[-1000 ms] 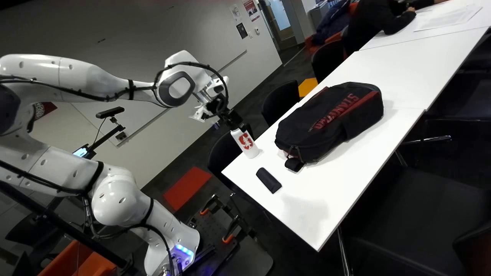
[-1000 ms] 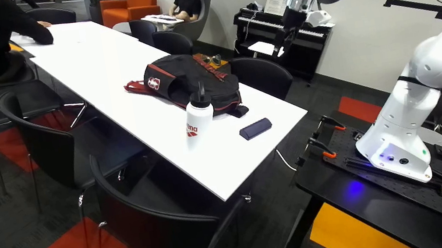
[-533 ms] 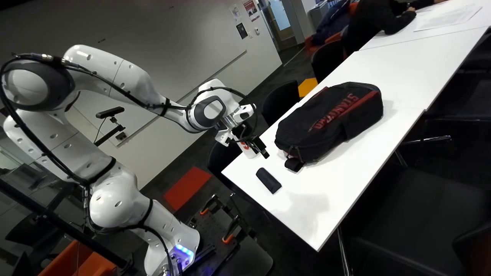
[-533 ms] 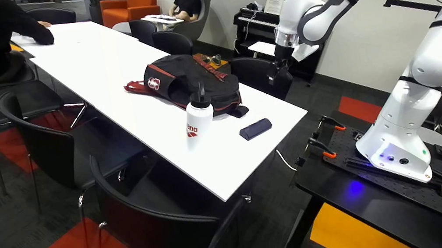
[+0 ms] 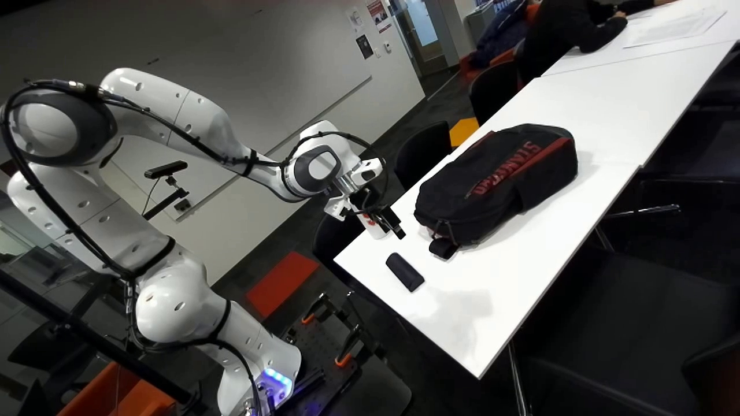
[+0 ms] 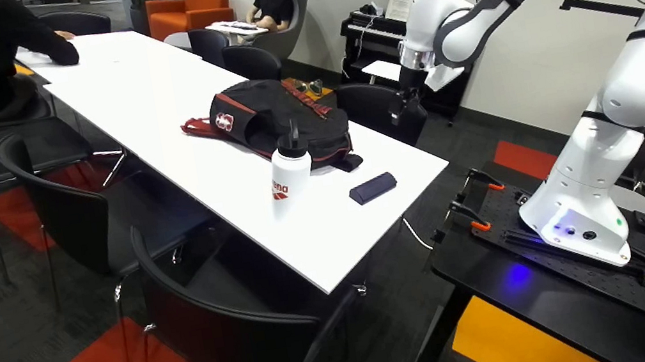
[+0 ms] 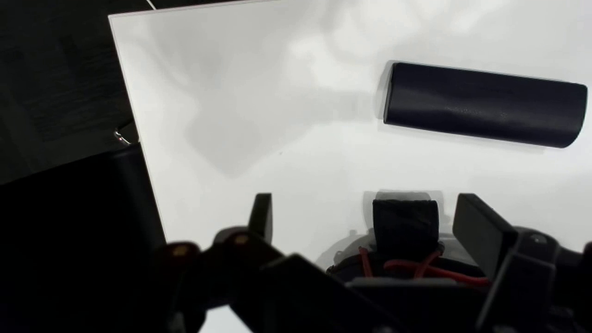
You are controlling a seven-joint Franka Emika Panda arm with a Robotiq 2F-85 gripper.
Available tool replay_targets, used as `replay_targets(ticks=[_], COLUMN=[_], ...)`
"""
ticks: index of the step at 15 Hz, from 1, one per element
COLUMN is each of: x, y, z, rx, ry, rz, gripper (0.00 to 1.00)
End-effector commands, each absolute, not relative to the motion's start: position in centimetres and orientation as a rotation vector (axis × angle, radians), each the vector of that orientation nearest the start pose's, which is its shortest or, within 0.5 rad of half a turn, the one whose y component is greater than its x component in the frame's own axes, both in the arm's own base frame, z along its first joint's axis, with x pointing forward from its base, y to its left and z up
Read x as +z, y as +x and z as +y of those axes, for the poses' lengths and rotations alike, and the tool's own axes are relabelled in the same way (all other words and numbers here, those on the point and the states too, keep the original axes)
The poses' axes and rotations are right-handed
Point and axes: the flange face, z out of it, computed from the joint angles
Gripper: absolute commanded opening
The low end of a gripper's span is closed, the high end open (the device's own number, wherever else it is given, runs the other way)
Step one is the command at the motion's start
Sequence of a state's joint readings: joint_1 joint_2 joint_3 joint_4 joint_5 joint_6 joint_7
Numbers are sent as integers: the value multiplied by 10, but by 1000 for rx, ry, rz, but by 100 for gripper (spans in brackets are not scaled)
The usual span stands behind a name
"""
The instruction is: Open the zipper of the bag on the table
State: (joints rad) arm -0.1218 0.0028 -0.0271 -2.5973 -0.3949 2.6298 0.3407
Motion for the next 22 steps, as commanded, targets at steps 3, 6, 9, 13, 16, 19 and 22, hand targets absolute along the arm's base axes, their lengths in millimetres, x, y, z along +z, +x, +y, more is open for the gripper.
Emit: replay_targets(ticks=[3, 6, 9, 13, 16, 19, 22], x=[220, 216, 195, 148, 126, 124, 122], y=[454, 474, 484, 480, 478, 472, 480], z=[-20, -18, -14, 7, 19, 21, 23], rx=[-309, -484, -559, -571, -602, -555, -585], ry=[-3342, -3351, -3373, -3407, -3424, -3410, -3410], rz=[300, 374, 470, 490, 517, 504, 524], gripper=[100, 100, 100, 100, 100, 100, 100])
